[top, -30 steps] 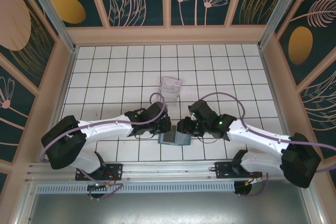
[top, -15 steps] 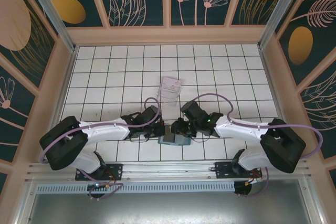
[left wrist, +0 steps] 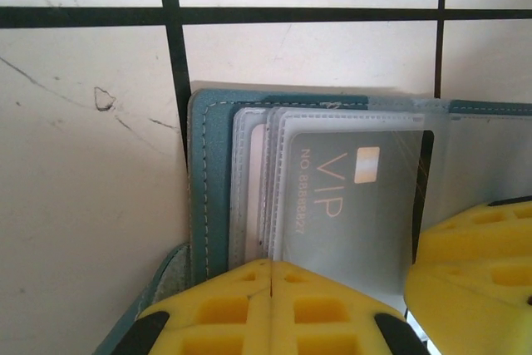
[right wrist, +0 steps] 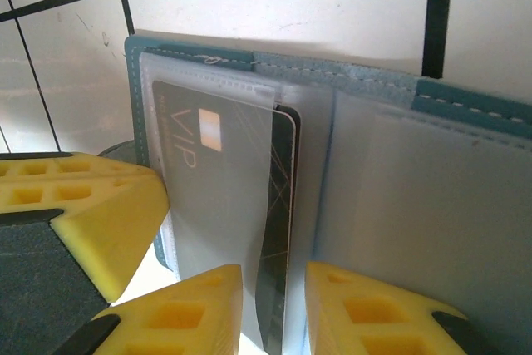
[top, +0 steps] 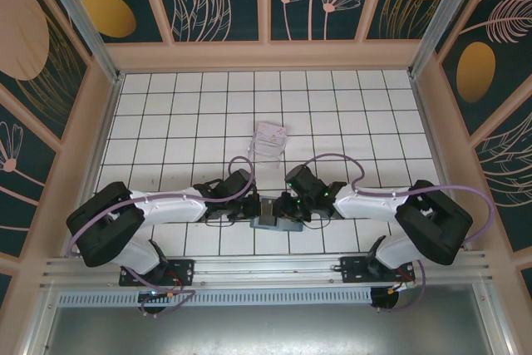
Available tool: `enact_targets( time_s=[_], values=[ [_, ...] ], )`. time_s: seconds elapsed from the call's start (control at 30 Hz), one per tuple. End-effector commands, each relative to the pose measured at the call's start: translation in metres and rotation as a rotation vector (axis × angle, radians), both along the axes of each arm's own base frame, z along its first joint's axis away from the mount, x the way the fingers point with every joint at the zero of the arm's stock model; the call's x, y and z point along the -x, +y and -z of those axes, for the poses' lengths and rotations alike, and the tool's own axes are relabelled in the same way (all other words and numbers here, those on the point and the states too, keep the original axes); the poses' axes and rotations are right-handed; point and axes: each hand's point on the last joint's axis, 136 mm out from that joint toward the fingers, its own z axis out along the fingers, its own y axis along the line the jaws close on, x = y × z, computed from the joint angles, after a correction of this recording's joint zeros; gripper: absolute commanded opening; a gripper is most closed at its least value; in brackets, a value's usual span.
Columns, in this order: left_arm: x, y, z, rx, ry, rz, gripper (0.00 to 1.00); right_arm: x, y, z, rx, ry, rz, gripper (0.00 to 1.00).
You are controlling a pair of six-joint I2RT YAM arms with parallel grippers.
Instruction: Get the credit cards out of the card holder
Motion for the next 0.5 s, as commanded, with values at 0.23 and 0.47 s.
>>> enact_targets(
  time_s=[0.23, 0.47],
  values=[
    [0.011, 0.016, 0.024, -0.088, 0.057, 0.014, 0.02, 0.003, 0.008, 0.002, -0.064, -0.001, -0.015, 0.21],
    [0.012, 0.015, 0.027, -0.089, 0.070, 0.018, 0.02, 0.004, 0.007, -0.006, -0.093, -0.013, -0.004, 0.20]
  ],
)
